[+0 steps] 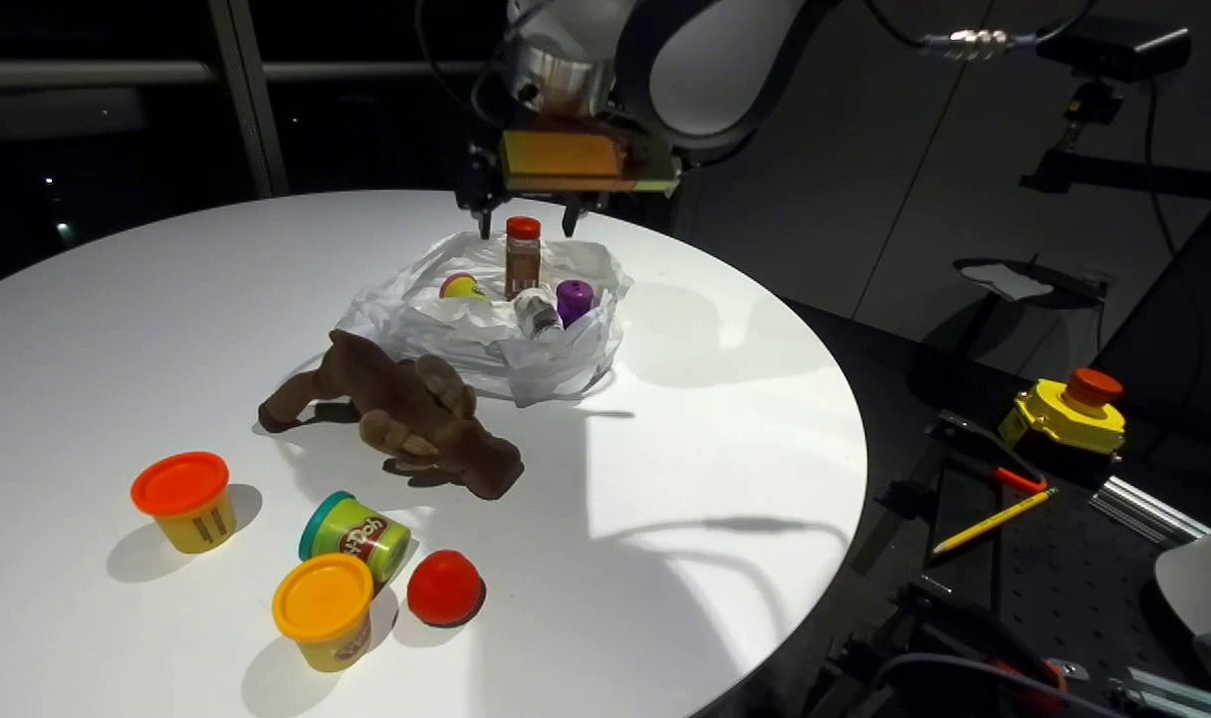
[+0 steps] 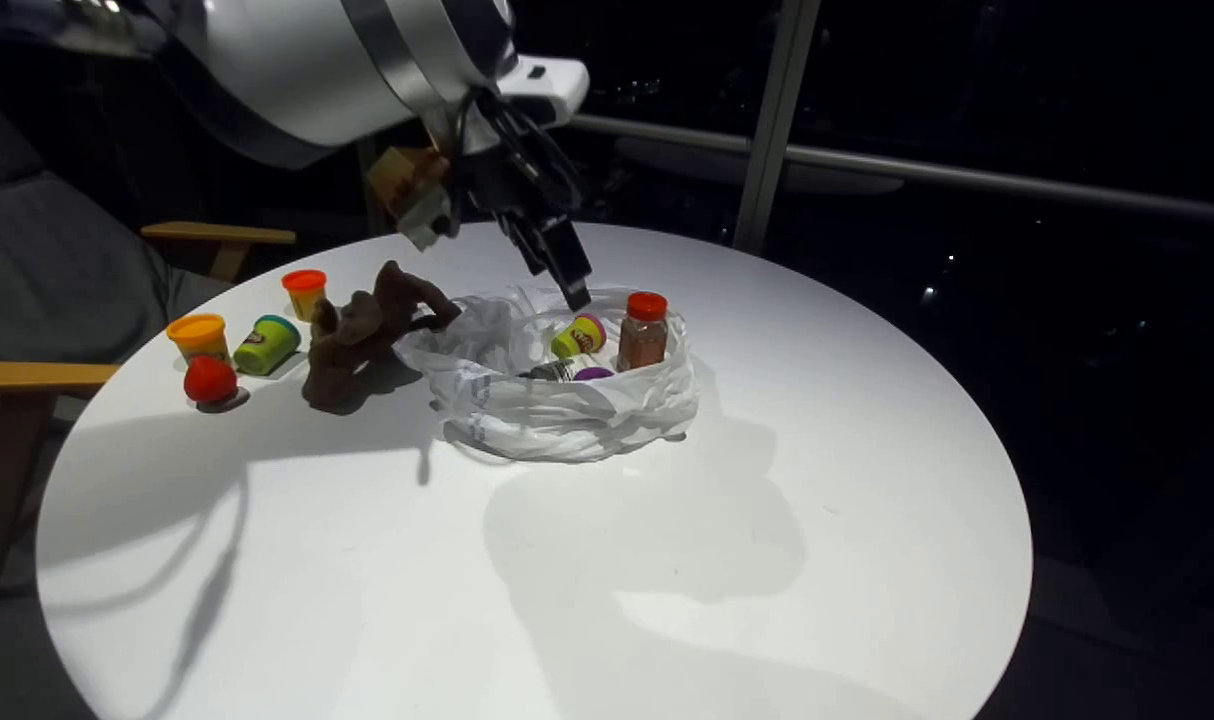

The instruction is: Put the objects in the plastic

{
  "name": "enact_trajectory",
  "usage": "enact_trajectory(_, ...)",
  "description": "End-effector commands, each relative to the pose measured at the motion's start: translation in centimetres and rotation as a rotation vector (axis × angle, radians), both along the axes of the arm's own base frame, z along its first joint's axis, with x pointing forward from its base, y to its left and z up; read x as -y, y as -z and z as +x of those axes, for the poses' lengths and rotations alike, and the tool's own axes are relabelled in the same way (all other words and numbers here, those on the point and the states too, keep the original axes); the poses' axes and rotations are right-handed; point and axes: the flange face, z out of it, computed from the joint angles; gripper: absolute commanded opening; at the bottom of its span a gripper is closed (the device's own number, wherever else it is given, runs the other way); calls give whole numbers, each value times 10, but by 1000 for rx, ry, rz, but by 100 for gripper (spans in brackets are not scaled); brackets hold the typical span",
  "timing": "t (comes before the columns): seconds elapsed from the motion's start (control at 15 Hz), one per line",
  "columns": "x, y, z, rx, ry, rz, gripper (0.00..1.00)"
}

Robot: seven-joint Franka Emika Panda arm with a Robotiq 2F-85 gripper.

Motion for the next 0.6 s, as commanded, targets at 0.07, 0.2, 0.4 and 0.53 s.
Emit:
enact_trajectory(0.07, -47, -93, -46, -82, -75, 45, 100)
enact_trajectory(0.2, -83, -117, -73, -149, -110, 72, 100)
enact_trajectory(0.4, -140, -107, -111, -265, -237, 72, 100)
enact_trajectory(0.53, -171, -81, -139, -308, -348, 73, 100)
